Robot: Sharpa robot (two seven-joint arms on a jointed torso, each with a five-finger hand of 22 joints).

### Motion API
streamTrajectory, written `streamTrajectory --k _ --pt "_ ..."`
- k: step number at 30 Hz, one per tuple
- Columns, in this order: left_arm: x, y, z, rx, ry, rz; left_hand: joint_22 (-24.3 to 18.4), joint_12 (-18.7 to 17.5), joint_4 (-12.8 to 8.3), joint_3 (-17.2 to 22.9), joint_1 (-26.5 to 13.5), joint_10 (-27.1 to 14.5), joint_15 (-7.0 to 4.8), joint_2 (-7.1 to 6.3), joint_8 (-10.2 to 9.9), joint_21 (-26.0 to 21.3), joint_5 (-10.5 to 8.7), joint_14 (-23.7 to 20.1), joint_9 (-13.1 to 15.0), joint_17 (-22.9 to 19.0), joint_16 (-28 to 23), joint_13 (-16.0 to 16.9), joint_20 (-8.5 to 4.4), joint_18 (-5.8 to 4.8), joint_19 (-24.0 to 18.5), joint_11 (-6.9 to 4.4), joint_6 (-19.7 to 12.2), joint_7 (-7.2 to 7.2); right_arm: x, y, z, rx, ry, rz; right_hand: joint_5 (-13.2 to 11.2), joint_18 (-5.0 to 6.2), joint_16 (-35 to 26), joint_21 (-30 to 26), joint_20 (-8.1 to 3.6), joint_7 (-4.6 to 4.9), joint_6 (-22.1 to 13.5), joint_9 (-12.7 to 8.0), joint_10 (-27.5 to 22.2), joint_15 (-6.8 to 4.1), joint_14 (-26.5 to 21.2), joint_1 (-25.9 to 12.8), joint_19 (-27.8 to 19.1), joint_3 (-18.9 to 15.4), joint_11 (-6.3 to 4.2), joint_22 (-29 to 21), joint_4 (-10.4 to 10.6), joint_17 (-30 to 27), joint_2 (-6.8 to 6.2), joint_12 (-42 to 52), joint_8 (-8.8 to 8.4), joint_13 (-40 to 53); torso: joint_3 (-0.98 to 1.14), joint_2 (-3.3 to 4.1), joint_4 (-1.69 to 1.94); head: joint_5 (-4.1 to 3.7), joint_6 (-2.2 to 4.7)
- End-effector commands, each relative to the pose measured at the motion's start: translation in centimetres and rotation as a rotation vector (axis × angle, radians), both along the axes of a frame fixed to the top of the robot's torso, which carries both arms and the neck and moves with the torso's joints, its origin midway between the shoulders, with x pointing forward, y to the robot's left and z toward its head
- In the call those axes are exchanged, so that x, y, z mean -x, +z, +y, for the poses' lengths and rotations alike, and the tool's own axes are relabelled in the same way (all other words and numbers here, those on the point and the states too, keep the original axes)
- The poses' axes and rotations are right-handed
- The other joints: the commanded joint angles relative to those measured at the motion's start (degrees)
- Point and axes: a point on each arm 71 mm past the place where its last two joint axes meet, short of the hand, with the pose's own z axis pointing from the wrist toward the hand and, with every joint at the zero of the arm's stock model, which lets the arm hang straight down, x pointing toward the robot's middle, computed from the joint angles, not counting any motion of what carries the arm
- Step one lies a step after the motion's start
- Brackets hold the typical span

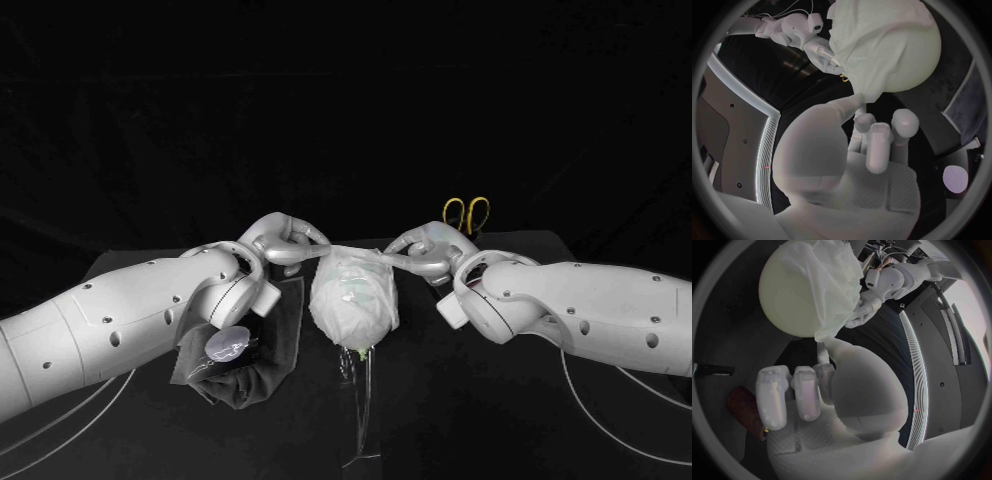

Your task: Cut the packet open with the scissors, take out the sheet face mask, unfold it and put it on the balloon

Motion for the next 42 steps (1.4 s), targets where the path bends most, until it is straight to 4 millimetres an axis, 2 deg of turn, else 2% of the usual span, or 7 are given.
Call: streamTrajectory --k 1,6,17,38,42 --pt "0.0 0.1 -0.2 0.001 -0.008 -0.006 0.04 0.29 -0.04 0.38 0.14 0.78 0.30 0.65 0.12 0.30 0.22 0.59 4.36 0.90 0.31 0.02 0.15 -1.03 0.33 -0.69 -0.30 0.29 -0.1 0.1 0.0 0.010 -0.016 -0.014 0.33 -0.80 0.27 0.25 -0.59 -0.33 0.22 0.64 1.82 -0.42 5.86 1.37 6.00 0.42 -0.24 15.06 -0.77 15.07 0.75 0.38 0.59 9.74 -0.03 0.00 0.02 -0.04 -0.06" --pt "0.0 0.2 -0.1 0.001 -0.003 -0.010 0.21 0.30 -0.09 0.46 0.06 0.75 0.31 0.63 0.20 0.37 0.22 0.63 4.45 0.96 0.34 -0.02 0.15 -1.06 0.45 -0.67 -0.37 0.31 -0.1 0.2 0.0 0.027 -0.024 -0.026 0.32 -0.80 0.27 0.25 -0.58 -0.28 0.35 1.28 2.31 -0.36 5.86 1.29 6.00 1.56 -0.19 15.06 -1.55 15.07 0.55 1.14 1.45 10.28 -0.06 -0.03 0.01 -0.13 -0.21" --pt "-0.3 0.2 0.2 0.001 0.011 -0.018 0.22 0.28 -0.10 0.49 -0.03 0.68 0.32 0.60 0.26 0.39 0.21 0.65 4.52 1.01 0.35 -0.11 0.16 -1.06 0.45 -0.66 -0.42 0.33 -0.1 0.6 -0.6 0.036 -0.075 -0.082 0.32 -0.80 0.27 0.25 -0.60 -0.37 0.35 1.98 2.52 -0.40 5.86 0.69 6.00 2.55 -0.26 15.06 -2.00 15.07 0.28 1.40 2.30 10.49 -0.03 -0.03 -0.03 -0.23 -0.03" --pt "-1.0 0.2 0.4 -0.003 0.028 -0.035 0.37 0.05 -0.13 0.59 -0.21 0.32 0.34 0.58 0.38 0.46 0.21 0.73 4.67 1.18 0.40 -0.61 0.17 -1.09 0.55 -0.64 -0.56 0.35 -0.3 0.8 -1.2 0.036 -0.099 -0.112 0.32 -0.80 0.27 0.25 -0.64 -0.44 0.16 2.49 2.56 -0.45 5.86 0.16 6.00 3.46 -0.33 15.06 -2.32 15.07 0.17 1.38 2.85 10.50 0.05 0.00 -0.05 -0.18 -0.11" --pt "-1.1 0.2 0.3 -0.005 0.020 -0.032 0.36 0.03 -0.14 0.62 -0.22 0.28 0.35 0.58 0.40 0.46 0.21 0.73 4.70 1.18 0.40 -0.66 0.17 -1.08 0.54 -0.64 -0.60 0.35 -0.5 0.5 -1.3 0.049 -0.087 -0.076 0.32 -0.80 0.27 0.25 -0.65 -0.44 0.13 2.52 2.55 -0.46 5.86 0.11 6.00 3.54 -0.33 15.06 -2.34 15.07 0.17 1.36 2.89 10.48 -0.01 0.03 -0.07 -0.16 -0.21"
